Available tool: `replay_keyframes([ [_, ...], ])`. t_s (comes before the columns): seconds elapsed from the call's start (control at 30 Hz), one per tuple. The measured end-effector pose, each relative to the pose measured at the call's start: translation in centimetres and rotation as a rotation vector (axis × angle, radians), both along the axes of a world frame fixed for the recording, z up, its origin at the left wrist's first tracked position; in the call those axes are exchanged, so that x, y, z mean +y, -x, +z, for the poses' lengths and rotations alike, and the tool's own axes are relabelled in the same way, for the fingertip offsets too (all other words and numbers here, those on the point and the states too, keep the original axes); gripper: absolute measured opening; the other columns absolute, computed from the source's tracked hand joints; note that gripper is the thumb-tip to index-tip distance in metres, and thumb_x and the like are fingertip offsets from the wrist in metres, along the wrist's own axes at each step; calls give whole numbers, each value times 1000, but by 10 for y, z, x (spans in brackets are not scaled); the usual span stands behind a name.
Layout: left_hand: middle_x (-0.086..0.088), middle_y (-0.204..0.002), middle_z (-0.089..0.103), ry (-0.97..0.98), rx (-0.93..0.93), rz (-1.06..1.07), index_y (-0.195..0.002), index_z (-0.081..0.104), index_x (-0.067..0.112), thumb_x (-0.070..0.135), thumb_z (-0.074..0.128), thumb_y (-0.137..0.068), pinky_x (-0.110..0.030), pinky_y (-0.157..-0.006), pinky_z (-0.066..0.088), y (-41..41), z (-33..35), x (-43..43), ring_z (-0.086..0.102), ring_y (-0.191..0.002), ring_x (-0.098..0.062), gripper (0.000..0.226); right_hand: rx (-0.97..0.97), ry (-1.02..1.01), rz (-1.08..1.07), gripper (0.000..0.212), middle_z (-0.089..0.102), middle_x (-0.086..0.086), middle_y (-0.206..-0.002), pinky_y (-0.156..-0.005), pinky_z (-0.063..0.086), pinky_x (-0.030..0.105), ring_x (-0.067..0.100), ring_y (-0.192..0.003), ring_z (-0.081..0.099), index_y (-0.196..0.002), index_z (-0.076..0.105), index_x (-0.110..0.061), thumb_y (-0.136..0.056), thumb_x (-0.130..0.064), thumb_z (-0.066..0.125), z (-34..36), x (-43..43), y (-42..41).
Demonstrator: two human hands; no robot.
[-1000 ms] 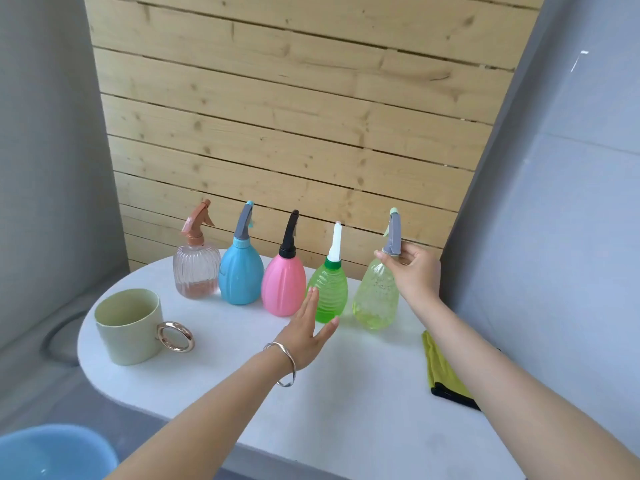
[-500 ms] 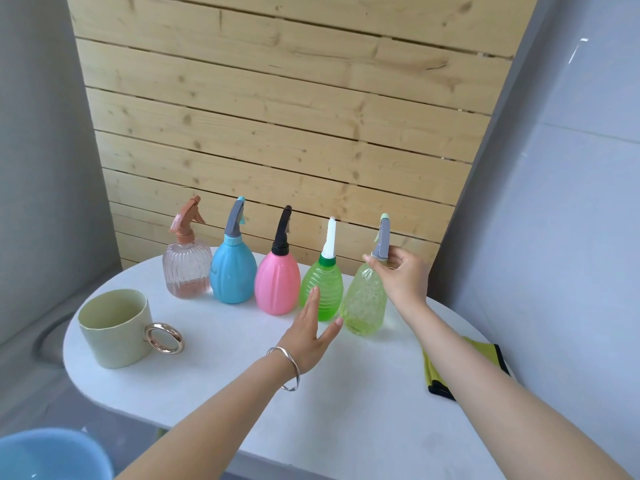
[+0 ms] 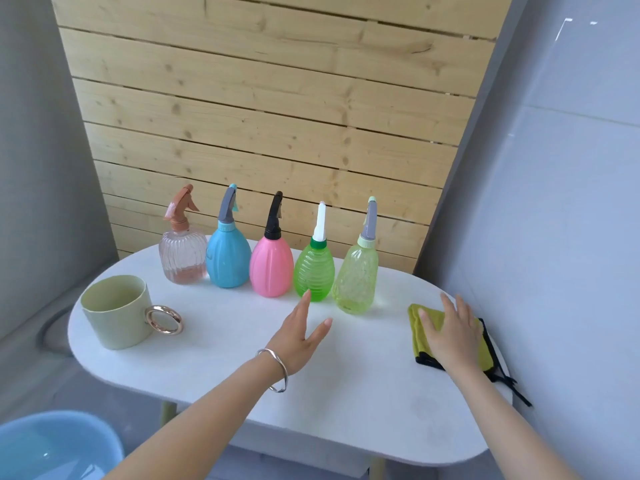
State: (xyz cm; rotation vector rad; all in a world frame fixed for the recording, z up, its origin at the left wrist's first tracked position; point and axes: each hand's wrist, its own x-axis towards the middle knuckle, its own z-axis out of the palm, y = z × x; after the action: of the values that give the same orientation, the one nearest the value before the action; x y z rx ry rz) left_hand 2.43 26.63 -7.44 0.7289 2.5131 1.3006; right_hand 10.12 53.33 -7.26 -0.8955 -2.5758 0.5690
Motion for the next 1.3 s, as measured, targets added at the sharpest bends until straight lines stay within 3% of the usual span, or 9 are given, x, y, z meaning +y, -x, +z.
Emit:
replay_keyframes([
  [0.13, 1, -158, 18, -36, -30, 76, -152, 9, 16, 43, 41, -98, -19, -111, 13, -15, -1, -15, 17, -145, -13, 69, -379, 40, 18, 64, -4, 0, -161, -116, -4, 53, 35, -146, -8, -151, 10, -35, -94, -62, 24, -29, 2, -25],
  [0.27, 0, -155, 28, -108, -80, 212, -150, 22, 14, 41, 43, -97, -24, -111, 23, -28, -7, -43, 29, -141, -17, 63, -400, -2, 115, 62, -7, -2, -161, -116, -5, 53, 34, -146, -10, -150, 7, -39, -95, -61, 22, -31, -38, -29],
  [0.43, -5, -134, 52, -303, -182, 606, -133, 46, 10, 34, 44, -99, -31, -89, 42, -32, -5, -87, 54, -107, -23, 42, -378, -111, 361, 68, -9, -9, -160, -116, -8, 49, 29, -146, -13, -149, 6, -46, -86, -71, 11, -31, -119, -45],
  [0.7, -7, -126, 57, -383, -263, 815, -128, 50, 7, 35, 48, -97, -49, -98, 46, -22, 1, -136, 59, -109, -33, 42, -322, -114, 745, 99, -4, -15, -159, -114, -13, 45, 23, -147, -12, -146, 15, -49, -56, -83, -7, -31, -231, -25],
  [0.8, -4, -92, 59, -545, -349, 881, -97, 59, 12, 30, 51, -97, -34, -78, 52, -14, 12, -142, 58, -85, -26, 20, -312, -93, 693, 113, -2, -13, -160, -115, -12, 48, 20, -147, -10, -148, 11, -46, -47, -87, -20, -28, -229, -14],
  [0.9, 0, -75, 48, -725, -488, 960, -73, 54, 14, 28, 52, -96, -30, -70, 44, -4, 25, -137, 47, -72, -21, 26, -341, -163, 622, 124, -8, -3, -161, -113, -14, 52, 25, -147, -13, -149, 3, -44, -38, -85, -35, -32, -228, -13],
  [1.0, 1, -71, 49, -724, -494, 1019, -71, 58, 13, 33, 55, -94, -27, -70, 39, 7, 28, -139, 41, -65, -21, 31, -366, -158, 615, 123, -14, 2, -160, -113, -14, 52, 30, -145, -17, -148, -1, -46, -37, -85, -37, -33, -238, -10],
  [1.1, 2, -82, 61, -834, -495, 954, -89, 65, 14, 28, 50, -97, -20, -50, 36, 16, 25, -144, 42, -59, -12, 22, -364, -176, 631, 119, -16, 0, -159, -114, -14, 51, 30, -145, -19, -147, -1, -48, -40, -85, -34, -34, -245, -6],
  [1.3, 0, -73, 59, -747, -356, 840, -73, 56, 12, 19, 45, -100, -12, -41, 38, 12, 26, -187, 48, -42, -5, 30, -353, -219, 706, 108, -11, -3, -160, -115, -12, 48, 26, -146, -14, -149, 1, -43, -53, -83, -29, -36, -268, 17],
])
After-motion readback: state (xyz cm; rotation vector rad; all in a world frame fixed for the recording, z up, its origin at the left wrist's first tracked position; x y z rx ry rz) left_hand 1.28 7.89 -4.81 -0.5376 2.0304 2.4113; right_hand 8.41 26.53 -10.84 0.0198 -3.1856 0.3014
